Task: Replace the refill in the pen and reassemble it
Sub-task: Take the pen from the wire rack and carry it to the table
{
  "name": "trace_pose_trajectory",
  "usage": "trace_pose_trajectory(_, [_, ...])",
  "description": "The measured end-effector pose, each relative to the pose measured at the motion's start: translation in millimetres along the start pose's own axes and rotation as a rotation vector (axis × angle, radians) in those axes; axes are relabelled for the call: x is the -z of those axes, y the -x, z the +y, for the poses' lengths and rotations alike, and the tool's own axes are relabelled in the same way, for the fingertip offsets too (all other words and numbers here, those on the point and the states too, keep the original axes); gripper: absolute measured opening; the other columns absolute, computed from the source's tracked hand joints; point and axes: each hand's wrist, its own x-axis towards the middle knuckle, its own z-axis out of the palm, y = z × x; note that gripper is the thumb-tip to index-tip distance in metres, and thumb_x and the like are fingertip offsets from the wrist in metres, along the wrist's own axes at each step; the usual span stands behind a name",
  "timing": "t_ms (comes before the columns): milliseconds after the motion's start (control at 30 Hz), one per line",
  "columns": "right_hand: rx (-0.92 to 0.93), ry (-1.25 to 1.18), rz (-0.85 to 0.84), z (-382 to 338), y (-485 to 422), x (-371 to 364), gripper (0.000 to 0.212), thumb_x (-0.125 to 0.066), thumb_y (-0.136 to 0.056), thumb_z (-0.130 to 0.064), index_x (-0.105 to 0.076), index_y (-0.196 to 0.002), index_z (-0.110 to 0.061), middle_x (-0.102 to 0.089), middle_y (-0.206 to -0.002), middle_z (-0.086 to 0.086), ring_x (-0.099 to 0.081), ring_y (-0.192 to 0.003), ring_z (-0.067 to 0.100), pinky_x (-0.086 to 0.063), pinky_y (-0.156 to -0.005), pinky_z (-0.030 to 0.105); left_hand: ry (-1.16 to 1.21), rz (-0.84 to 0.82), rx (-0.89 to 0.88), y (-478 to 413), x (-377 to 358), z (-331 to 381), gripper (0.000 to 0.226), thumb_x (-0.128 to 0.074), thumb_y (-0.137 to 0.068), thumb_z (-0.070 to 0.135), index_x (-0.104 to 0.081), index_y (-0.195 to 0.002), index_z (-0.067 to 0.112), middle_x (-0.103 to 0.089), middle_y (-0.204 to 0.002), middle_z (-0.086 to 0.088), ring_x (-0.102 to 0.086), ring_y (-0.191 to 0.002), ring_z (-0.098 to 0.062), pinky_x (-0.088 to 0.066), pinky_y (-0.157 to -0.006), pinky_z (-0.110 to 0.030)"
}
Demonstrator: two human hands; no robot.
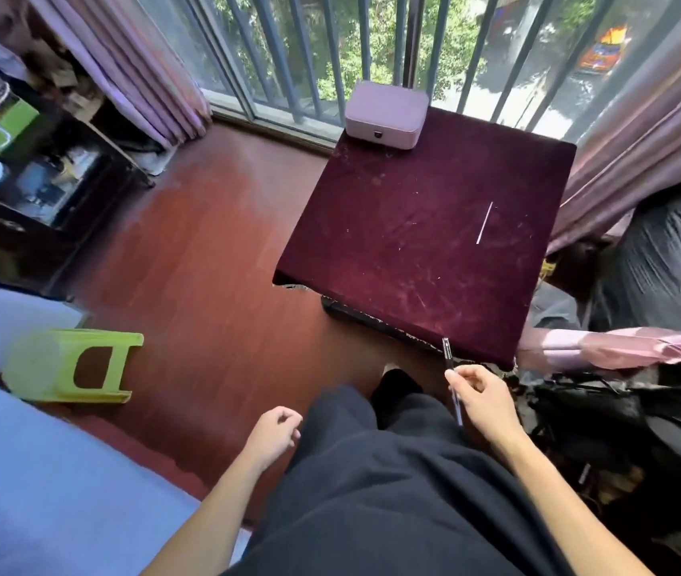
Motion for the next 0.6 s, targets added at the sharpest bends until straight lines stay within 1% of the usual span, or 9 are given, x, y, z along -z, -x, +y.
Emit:
trace_pose_trajectory(67, [-0.01,-0.005,0.009,-13,-15,0,0.014,-0.077,-0.098,-0.021,-0.072,-0.085,-0.026,-0.078,-0.084,-0.002,-0.071,-0.078,0.014,-0.051,-0.076,0.027,0.003,0.011,0.058,-3,9,0,0.018,-0.056,-0.101,0.007,-0.065,-0.085,0.009,-0.063,-0.065,-0.003,-0.049,-0.048,-0.014,-0.043,-0.054,-0.024])
trace_pose_trajectory(100, [-0.02,-0.008,0.012,-19,-21,-1,0.014,-0.077,-0.098,-0.022,-0.073,-0.086,-0.025,-0.078,-0.084,-0.001,-0.071,-0.077,0.014,-0.051,-0.075,0.027,-0.01,0.014,0.079,-5,14,0,0.017,-0.056,-0.101,0.006,-0.065,-0.086,0.007,-0.063,-0.065,-0.004,-0.049,-0.049,-0.014,-0.042,-0.054,-0.025])
trace_pose_trajectory(200, [-0.052,-0.023,0.042,-37,-36,-3,0.014,-0.078,-0.097,-0.021,-0.073,-0.084,-0.025,-0.078,-0.078,-0.003,-0.069,-0.07,0.004,-0.05,-0.073,0.025,-0.093,-0.015,0.116,-12,32,2,0.015,-0.057,-0.101,0.006,-0.066,-0.089,0.004,-0.063,-0.067,-0.003,-0.05,-0.052,-0.014,-0.041,-0.052,-0.023])
trace_pose_trajectory(267, [-0.064,-0.037,0.068,-46,-43,-7,0.014,-0.078,-0.097,-0.022,-0.074,-0.084,-0.025,-0.077,-0.074,-0.004,-0.066,-0.065,-0.007,-0.049,-0.071,0.021,-0.162,-0.047,0.124,-24,45,7,0.017,-0.057,-0.1,0.007,-0.066,-0.086,0.007,-0.063,-0.069,-0.001,-0.051,-0.056,-0.012,-0.04,-0.052,-0.019])
trace_pose_trajectory(300, [-0.071,-0.045,0.08,-51,-46,-9,0.013,-0.078,-0.097,-0.023,-0.074,-0.085,-0.025,-0.077,-0.075,-0.003,-0.066,-0.064,-0.008,-0.049,-0.072,0.022,-0.189,-0.065,0.119,-32,51,12,0.019,-0.057,-0.1,0.006,-0.066,-0.083,0.009,-0.063,-0.069,0.0,-0.051,-0.056,-0.011,-0.04,-0.052,-0.017])
trace_pose_trajectory(367, [-0.098,-0.066,0.109,-59,-51,-17,0.011,-0.078,-0.097,-0.024,-0.074,-0.087,-0.025,-0.078,-0.08,-0.002,-0.067,-0.066,-0.005,-0.051,-0.074,0.024,-0.236,-0.105,0.097,-53,65,29,0.023,-0.057,-0.099,0.006,-0.065,-0.078,0.012,-0.062,-0.067,0.002,-0.05,-0.055,-0.009,-0.039,-0.048,-0.014])
trace_pose_trajectory(400, [-0.115,-0.08,0.128,-63,-54,-21,0.01,-0.078,-0.097,-0.024,-0.074,-0.087,-0.025,-0.078,-0.081,-0.001,-0.069,-0.068,0.0,-0.052,-0.075,0.026,-0.26,-0.121,0.081,-65,71,40,0.024,-0.057,-0.099,0.006,-0.064,-0.077,0.012,-0.062,-0.066,0.003,-0.049,-0.054,-0.009,-0.039,-0.047,-0.014])
trace_pose_trajectory(500, [-0.165,-0.115,0.176,-72,-60,-39,0.01,-0.077,-0.097,-0.027,-0.074,-0.089,-0.024,-0.079,-0.083,-0.001,-0.072,-0.076,0.014,-0.056,-0.08,0.033,-0.283,-0.159,0.014,-103,85,80,0.027,-0.057,-0.099,0.006,-0.062,-0.075,0.015,-0.063,-0.064,0.001,-0.051,-0.051,-0.011,-0.041,-0.05,-0.022])
trace_pose_trajectory(600, [-0.206,-0.14,0.196,-81,-64,-59,0.011,-0.076,-0.097,-0.033,-0.073,-0.091,-0.025,-0.079,-0.086,0.0,-0.075,-0.084,0.019,-0.058,-0.083,0.036,-0.274,-0.188,-0.074,-135,93,126,0.025,-0.056,-0.1,0.009,-0.063,-0.077,0.017,-0.066,-0.069,-0.003,-0.055,-0.054,-0.015,-0.041,-0.049,-0.023])
